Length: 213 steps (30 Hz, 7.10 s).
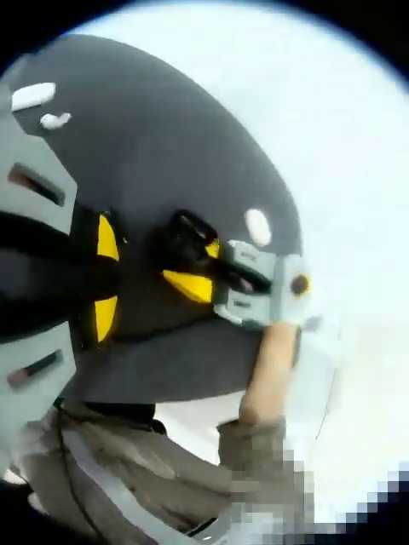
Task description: Pick up three earphones and place each one into its charging case using tactile feedback, ensure that each earphone is properly inserted and securely positioned inside the case.
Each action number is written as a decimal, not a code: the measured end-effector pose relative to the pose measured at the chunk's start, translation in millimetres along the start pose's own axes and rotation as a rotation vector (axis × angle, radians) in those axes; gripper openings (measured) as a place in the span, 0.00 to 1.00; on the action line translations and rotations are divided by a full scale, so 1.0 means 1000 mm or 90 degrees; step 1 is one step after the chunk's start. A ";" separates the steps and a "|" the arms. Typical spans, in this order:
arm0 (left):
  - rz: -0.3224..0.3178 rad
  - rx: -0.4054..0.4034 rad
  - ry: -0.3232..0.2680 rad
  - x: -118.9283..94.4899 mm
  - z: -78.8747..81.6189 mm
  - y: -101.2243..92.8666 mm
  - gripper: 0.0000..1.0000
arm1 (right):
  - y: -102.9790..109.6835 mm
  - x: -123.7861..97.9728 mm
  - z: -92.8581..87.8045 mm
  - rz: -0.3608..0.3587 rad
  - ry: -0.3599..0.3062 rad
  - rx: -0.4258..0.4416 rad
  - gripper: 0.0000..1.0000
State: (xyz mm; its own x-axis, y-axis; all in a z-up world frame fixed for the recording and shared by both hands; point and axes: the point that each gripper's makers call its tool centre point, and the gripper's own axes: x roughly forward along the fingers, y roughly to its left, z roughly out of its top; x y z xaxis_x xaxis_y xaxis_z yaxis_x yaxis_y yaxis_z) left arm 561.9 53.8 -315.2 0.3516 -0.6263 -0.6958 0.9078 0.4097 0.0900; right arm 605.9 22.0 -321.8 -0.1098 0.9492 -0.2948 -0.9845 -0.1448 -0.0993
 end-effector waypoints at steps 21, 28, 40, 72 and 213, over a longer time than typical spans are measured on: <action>0.185 -0.016 0.067 -0.022 -0.034 0.017 0.03 | 0.001 0.000 0.001 -0.001 0.001 -0.002 0.19; 0.164 -0.027 0.073 -0.029 -0.039 0.008 0.04 | 0.000 0.000 0.000 -0.002 0.000 -0.002 0.19; 0.145 0.028 0.040 -0.015 -0.017 -0.009 0.05 | 0.000 0.000 0.000 -0.003 0.000 -0.002 0.19; -0.001 0.057 -0.143 -0.014 -0.019 0.021 0.17 | -0.001 0.001 0.000 0.001 0.001 0.001 0.19; 0.046 -0.044 -0.129 0.005 -0.013 0.058 0.21 | 0.000 0.001 0.001 0.010 -0.007 -0.017 0.19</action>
State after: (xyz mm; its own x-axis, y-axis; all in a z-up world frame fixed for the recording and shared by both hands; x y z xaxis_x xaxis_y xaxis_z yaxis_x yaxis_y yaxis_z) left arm 613.0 83.1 -322.7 0.4604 -0.7113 -0.5312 0.8633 0.4982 0.0811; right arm 605.6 22.7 -321.0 -0.1264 0.9497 -0.2866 -0.9787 -0.1664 -0.1200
